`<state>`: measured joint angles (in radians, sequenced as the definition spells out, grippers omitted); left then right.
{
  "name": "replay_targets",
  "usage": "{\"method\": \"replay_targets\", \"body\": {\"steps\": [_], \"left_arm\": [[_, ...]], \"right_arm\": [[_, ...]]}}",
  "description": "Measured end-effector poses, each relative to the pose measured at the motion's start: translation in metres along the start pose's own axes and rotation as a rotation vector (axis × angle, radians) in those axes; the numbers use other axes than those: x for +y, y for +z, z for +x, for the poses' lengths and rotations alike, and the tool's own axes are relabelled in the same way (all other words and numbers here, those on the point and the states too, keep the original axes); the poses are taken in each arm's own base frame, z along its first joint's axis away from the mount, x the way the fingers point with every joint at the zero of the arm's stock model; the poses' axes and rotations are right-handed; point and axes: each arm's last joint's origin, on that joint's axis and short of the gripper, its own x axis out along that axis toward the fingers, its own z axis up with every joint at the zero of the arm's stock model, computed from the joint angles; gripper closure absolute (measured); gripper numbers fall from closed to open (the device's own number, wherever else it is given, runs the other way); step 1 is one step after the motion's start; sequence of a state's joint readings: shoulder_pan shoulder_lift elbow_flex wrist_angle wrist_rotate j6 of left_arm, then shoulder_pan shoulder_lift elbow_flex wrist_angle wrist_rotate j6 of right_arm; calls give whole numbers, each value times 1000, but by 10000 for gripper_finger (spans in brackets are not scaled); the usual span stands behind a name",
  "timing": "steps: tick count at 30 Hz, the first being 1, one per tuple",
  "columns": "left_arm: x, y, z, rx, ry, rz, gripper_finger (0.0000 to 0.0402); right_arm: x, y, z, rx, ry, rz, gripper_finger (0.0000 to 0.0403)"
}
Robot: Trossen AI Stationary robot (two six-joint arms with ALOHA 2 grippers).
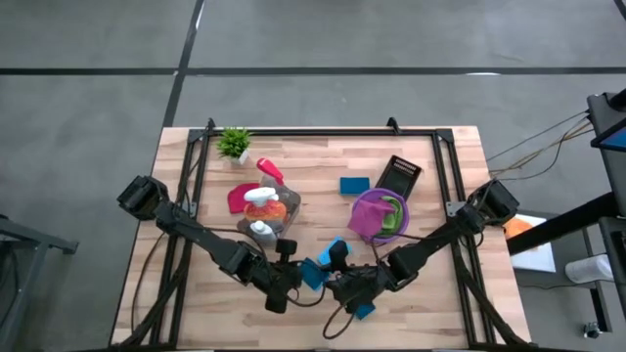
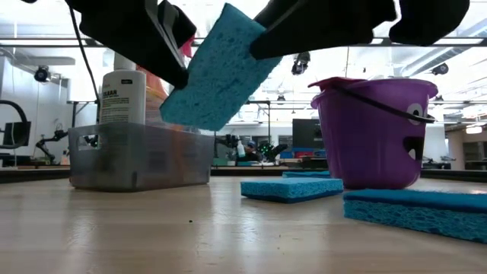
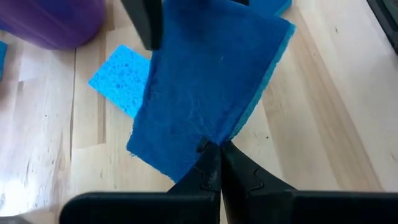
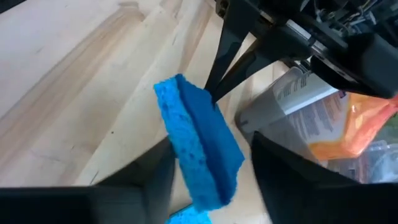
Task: Pick & Place Kitchen Items
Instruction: Put the blue sponge wipe into the black bin
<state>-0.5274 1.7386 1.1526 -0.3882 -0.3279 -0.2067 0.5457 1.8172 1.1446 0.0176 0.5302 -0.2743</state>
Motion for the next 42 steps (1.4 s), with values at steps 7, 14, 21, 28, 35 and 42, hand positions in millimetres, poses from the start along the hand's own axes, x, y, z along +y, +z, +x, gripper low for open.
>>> {"method": "replay_targets", "body": {"steps": [7, 14, 21, 28, 35, 42], "left_arm": [[-1, 2, 0, -24, -5, 25, 401], [-4, 5, -1, -48, -90, 135, 401], [-8, 9, -2, -91, -175, 214, 401], [-8, 13, -3, -133, -181, 226, 401], [-9, 28, -8, -285, -187, 188, 401], [-24, 36, -17, -418, -203, 267, 401]], "right_arm": [[1, -1, 0, 5, 19, -10, 368], [8, 2, -4, -23, 85, -6, 383], [15, 7, -8, -81, 163, 53, 384], [19, 9, -10, -115, 276, 89, 384], [26, -1, -10, -327, 319, 160, 385], [25, -31, -28, -640, 343, 258, 385]]}}
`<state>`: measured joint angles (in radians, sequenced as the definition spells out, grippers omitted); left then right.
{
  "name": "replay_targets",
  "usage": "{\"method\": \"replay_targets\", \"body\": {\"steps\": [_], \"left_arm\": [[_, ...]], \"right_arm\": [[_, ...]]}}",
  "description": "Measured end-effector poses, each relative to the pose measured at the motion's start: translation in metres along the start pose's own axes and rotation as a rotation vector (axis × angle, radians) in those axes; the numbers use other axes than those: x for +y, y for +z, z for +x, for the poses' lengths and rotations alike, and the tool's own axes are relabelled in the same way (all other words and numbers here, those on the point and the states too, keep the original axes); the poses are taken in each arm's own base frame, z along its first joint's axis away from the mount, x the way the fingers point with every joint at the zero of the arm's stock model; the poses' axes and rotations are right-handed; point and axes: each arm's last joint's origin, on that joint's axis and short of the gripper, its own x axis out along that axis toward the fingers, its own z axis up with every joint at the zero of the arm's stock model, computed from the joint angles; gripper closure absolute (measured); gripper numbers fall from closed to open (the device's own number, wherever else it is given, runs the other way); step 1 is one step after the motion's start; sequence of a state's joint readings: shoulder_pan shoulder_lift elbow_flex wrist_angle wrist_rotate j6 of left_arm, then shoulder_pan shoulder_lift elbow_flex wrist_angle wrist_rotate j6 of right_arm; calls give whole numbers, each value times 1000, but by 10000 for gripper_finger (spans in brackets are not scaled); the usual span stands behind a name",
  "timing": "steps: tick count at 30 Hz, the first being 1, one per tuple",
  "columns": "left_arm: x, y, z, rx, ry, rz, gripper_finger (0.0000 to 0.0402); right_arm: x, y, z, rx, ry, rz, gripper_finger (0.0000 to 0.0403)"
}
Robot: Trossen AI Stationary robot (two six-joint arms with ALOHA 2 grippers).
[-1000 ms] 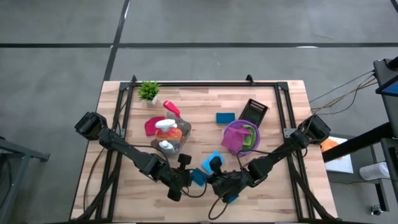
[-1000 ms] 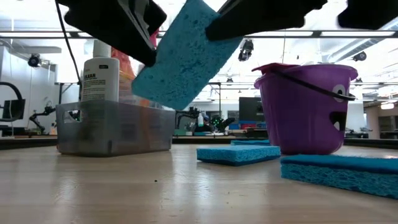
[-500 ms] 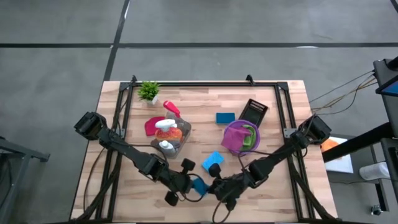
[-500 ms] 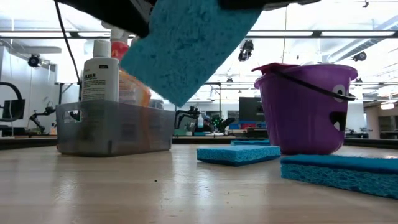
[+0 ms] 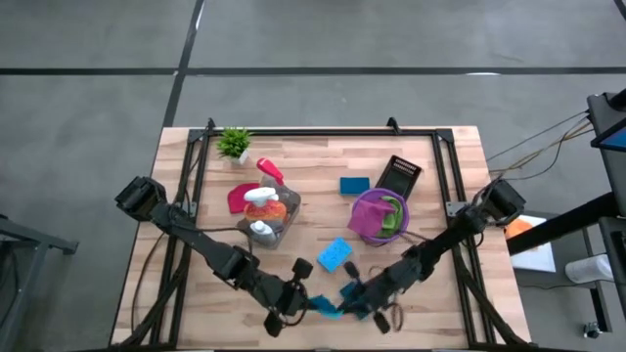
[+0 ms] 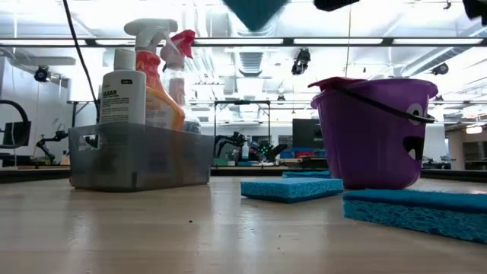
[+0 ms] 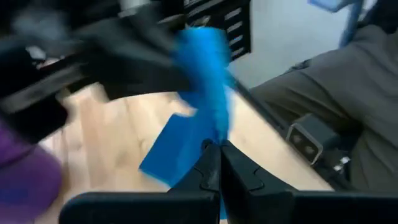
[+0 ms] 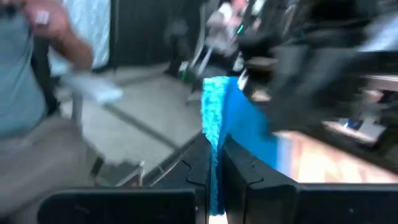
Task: Pick & Place Kitchen Items
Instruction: Put the blue sponge wipe into the black bin
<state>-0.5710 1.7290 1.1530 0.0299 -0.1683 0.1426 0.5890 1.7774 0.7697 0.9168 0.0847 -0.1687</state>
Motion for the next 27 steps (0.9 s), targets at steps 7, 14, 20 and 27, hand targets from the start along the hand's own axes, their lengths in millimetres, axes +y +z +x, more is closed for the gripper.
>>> {"method": "replay_targets", "body": {"steps": [7, 14, 20, 27], "left_arm": [[3, 9, -1, -118, 32, 13, 401], [9, 0, 0, -135, 40, 6, 401], [12, -9, 1, -125, 43, -13, 401], [12, -15, 2, -128, 48, -15, 401]], "right_arm": [[-6, 11, -62, -110, -111, 33, 385], [-21, 38, -116, -122, -332, 27, 385], [-35, 60, -153, 15, -551, 12, 385], [-48, 78, -190, 164, -842, -17, 385]]}}
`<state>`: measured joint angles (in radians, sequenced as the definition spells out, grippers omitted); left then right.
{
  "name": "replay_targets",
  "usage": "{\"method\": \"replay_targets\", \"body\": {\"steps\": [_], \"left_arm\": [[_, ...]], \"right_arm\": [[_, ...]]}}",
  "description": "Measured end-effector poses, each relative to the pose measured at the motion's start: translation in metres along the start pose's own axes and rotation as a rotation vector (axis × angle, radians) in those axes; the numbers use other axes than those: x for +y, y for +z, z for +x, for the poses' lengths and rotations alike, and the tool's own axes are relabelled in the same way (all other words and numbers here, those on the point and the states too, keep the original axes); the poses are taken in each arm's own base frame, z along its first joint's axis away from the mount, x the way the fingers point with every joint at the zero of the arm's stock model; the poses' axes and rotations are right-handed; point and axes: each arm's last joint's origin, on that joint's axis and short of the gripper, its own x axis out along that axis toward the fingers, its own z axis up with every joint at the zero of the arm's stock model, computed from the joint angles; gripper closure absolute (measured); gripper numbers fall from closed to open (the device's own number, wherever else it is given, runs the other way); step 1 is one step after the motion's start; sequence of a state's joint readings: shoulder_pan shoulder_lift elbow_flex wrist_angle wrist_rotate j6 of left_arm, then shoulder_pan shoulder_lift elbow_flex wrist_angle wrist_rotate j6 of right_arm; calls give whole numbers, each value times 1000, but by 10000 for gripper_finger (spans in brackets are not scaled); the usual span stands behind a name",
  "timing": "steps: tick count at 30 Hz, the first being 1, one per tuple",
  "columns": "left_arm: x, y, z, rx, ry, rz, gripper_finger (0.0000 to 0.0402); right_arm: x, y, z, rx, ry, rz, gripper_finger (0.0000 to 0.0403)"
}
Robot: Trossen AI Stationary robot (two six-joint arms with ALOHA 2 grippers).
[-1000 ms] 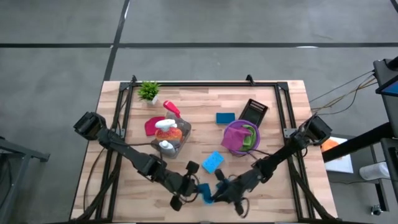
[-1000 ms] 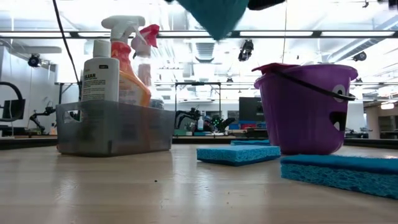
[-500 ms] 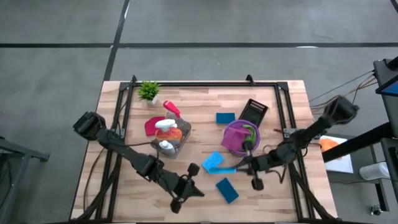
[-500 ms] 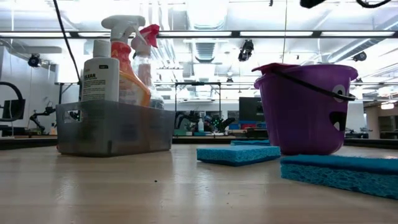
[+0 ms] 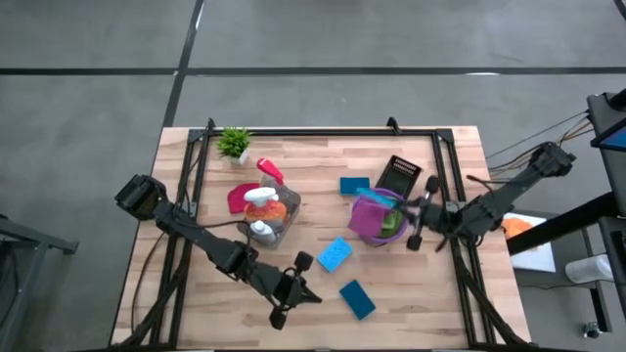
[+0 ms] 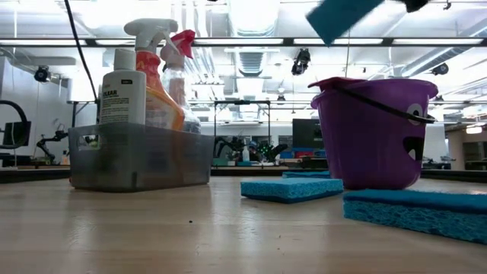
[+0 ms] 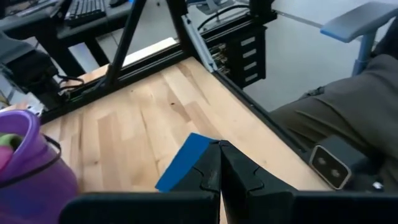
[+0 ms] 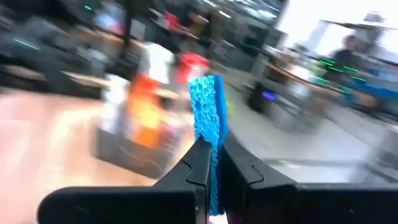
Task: Pick & Place Kitchen Items
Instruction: Put the blue sponge wipe into the black bin
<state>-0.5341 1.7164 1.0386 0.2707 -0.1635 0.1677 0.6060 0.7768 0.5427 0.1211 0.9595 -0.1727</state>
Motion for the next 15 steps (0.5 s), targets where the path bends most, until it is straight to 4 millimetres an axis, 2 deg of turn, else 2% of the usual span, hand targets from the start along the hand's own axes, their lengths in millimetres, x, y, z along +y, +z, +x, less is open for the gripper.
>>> {"method": "replay_targets", "body": {"steps": [6, 15], "left_arm": [[0, 0, 0, -3, 1, -1, 401], [0, 0, 0, -3, 1, -1, 401]], "right_arm": [[-21, 4, -9, 91, -244, -19, 385], [-32, -14, -5, 181, -403, -19, 385]]}}
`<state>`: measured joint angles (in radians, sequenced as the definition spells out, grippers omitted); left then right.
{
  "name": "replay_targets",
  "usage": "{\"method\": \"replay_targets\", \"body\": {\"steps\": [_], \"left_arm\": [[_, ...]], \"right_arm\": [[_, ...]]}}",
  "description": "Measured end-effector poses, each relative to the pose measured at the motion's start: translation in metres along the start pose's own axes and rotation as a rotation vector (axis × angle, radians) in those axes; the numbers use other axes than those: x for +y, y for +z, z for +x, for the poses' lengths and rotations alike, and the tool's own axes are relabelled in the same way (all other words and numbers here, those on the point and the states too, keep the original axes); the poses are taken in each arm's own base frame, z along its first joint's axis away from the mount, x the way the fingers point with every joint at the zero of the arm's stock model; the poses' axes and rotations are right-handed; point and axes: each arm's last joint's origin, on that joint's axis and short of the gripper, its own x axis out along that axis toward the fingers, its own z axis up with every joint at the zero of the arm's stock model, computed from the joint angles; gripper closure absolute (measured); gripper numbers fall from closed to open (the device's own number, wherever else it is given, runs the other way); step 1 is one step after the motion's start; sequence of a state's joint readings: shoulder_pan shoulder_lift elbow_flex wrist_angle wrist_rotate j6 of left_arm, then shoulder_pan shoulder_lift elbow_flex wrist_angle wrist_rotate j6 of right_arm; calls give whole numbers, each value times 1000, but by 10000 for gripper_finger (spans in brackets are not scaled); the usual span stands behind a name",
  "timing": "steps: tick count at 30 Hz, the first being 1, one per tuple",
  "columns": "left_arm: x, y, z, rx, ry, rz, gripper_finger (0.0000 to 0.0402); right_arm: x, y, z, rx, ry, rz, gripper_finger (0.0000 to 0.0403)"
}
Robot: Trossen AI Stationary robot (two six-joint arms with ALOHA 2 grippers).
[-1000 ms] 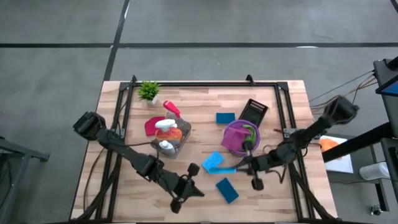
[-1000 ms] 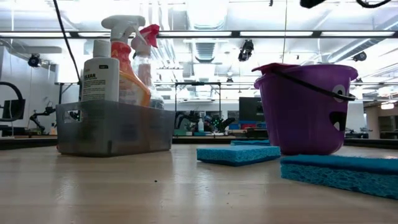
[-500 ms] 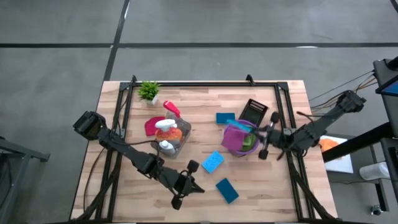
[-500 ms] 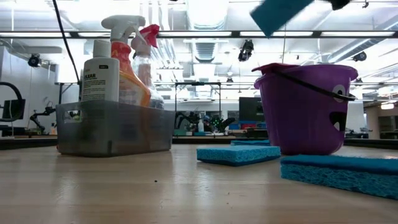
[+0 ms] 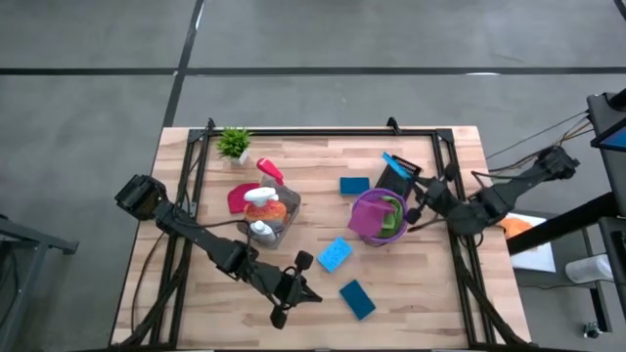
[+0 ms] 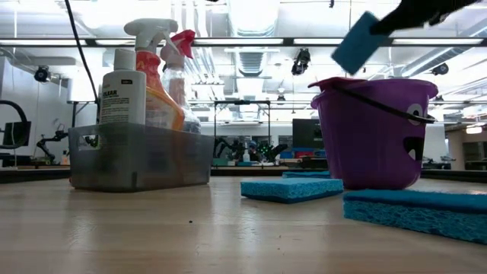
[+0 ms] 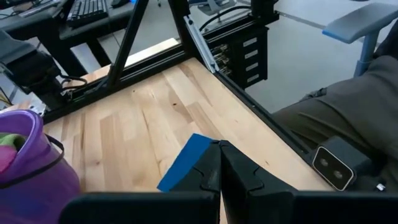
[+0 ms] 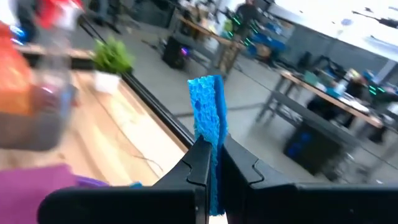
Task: Pick & Place Kitchen Items
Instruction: Put the blue sponge wipe into the black bin
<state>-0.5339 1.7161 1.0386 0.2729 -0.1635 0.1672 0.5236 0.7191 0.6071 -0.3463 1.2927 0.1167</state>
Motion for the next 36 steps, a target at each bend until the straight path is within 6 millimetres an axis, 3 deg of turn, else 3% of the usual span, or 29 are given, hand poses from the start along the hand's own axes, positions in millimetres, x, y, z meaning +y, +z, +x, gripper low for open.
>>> {"method": "replay_targets", "body": {"steps": [17, 36], "left_arm": [[0, 0, 0, 0, 0, -7, 401], [0, 0, 0, 1, -1, -11, 401]], "right_arm": [[-25, -50, 43, 485, -131, 44, 385], [-16, -81, 87, 775, -267, -51, 385]]}}
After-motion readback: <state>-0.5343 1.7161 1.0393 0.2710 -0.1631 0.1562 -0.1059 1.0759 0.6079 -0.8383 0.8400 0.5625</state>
